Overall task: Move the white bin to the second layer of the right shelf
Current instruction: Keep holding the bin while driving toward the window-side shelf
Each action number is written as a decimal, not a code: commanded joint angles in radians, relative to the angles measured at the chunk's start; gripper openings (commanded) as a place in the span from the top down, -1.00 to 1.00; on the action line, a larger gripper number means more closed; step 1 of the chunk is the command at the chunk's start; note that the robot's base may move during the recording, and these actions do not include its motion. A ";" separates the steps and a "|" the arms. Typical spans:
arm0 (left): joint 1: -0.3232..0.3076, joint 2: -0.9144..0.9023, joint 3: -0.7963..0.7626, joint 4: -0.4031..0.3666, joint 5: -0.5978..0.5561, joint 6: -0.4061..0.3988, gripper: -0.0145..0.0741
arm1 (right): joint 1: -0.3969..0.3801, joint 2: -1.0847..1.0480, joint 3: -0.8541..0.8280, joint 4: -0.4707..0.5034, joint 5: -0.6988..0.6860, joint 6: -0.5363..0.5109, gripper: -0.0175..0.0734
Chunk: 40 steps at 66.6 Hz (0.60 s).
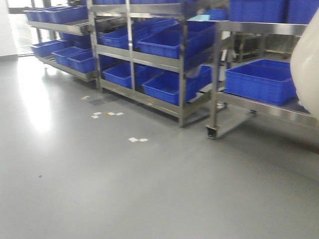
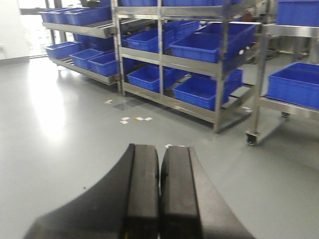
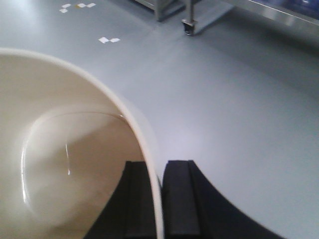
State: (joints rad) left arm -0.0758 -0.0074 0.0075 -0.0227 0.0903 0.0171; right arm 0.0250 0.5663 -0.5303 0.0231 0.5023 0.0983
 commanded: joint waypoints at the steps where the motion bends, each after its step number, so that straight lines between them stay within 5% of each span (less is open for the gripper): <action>1: -0.004 -0.016 0.037 -0.006 -0.081 -0.005 0.48 | 0.002 -0.002 -0.030 0.002 -0.101 0.002 0.47; 40: -0.004 -0.016 0.037 -0.006 -0.081 -0.005 0.48 | 0.002 -0.002 -0.030 0.002 -0.101 0.002 0.47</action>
State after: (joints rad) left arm -0.0758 -0.0074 0.0075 -0.0227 0.0903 0.0171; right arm 0.0250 0.5663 -0.5303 0.0231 0.5023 0.0983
